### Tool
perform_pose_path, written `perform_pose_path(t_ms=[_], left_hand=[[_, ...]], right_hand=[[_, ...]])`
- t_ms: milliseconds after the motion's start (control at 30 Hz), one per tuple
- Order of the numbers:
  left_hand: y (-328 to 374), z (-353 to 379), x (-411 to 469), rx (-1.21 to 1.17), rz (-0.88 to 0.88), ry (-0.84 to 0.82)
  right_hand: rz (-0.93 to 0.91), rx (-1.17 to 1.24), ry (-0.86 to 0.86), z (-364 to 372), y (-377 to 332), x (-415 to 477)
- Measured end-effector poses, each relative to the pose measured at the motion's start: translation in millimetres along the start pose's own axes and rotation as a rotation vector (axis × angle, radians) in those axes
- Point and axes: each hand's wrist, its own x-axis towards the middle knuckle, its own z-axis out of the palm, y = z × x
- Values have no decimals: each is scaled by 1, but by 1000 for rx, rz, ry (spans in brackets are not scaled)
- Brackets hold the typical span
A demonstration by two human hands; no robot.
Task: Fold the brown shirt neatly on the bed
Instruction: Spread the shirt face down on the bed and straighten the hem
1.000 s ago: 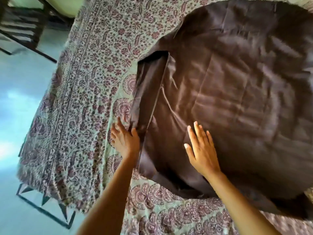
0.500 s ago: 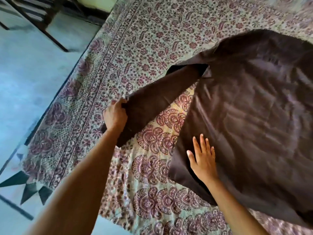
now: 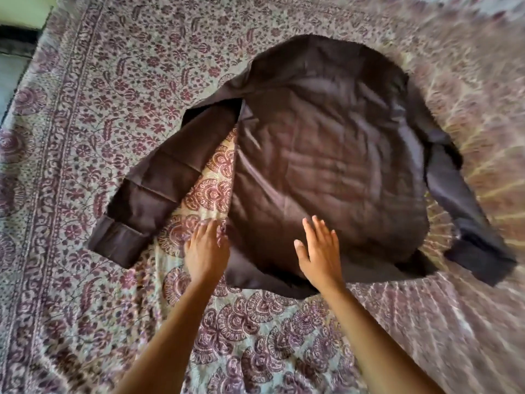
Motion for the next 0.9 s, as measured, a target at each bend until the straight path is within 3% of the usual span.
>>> perform_pose_path(t_ms=[167, 333, 600, 733, 900], left_hand=[[28, 26, -31, -78, -162, -63], [47, 34, -53, -199, -327, 19], [31, 55, -60, -438, -588, 123], [18, 65, -72, -704, -562, 157], [20, 64, -89, -823, -479, 151]], right_hand=[[308, 24, 141, -24, 95, -46], [549, 186, 199, -31, 177, -77], [660, 437, 248, -28, 239, -60], [794, 618, 312, -29, 235, -42], [967, 857, 363, -29, 235, -48]])
